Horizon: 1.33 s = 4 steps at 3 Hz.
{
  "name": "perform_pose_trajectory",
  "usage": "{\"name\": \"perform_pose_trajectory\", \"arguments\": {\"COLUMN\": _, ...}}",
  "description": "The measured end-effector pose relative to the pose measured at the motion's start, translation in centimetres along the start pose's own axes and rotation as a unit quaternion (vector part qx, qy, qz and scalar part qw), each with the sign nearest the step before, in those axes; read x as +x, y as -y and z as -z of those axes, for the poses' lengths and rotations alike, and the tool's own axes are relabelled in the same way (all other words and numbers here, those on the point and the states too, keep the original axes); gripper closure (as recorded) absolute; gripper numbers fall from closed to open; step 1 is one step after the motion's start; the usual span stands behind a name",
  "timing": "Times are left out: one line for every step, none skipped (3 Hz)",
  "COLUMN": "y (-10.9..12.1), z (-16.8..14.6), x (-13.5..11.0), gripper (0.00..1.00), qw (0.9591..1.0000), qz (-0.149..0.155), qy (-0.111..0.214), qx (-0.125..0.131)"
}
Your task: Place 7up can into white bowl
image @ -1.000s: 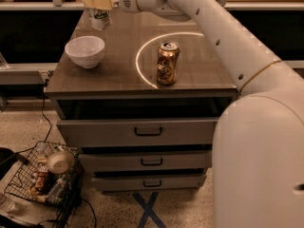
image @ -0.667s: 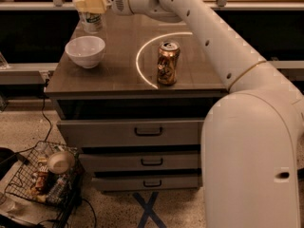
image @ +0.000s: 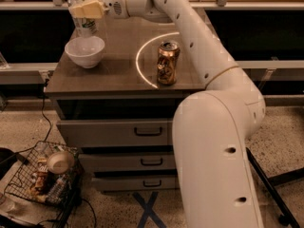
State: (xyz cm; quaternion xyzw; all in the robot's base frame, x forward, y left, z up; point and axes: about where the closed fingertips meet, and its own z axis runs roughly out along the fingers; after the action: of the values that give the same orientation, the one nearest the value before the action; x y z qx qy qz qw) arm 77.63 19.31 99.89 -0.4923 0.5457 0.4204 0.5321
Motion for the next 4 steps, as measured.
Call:
{"name": "perform_pose_trajectory", "arguments": {"y": 0.0, "z": 0.4, "x": 0.6, "gripper": 1.00, "qw": 0.9999, "qz": -0.001, "qy": -0.002, "qx": -0.015}}
{"name": "perform_pose_trajectory", "arguments": {"y": -0.1, "z": 1.2, "x": 1.7, "gripper": 1.00, "qw": 0.9996, "qz": -0.013, "qy": -0.004, "qx": -0.025}}
{"name": "perform_pose_trajectory", "arguments": {"y": -0.2, "z": 1.3, "x": 2.9, "gripper": 1.00, "qw": 0.9991, "qz": -0.028, "qy": -0.003, "qx": -0.032}}
{"name": "perform_pose_trajectory", "arguments": {"y": -0.3, "z": 1.2, "x": 4.3, "gripper": 1.00, "qw": 0.9982, "qz": -0.047, "qy": 0.001, "qx": -0.038}}
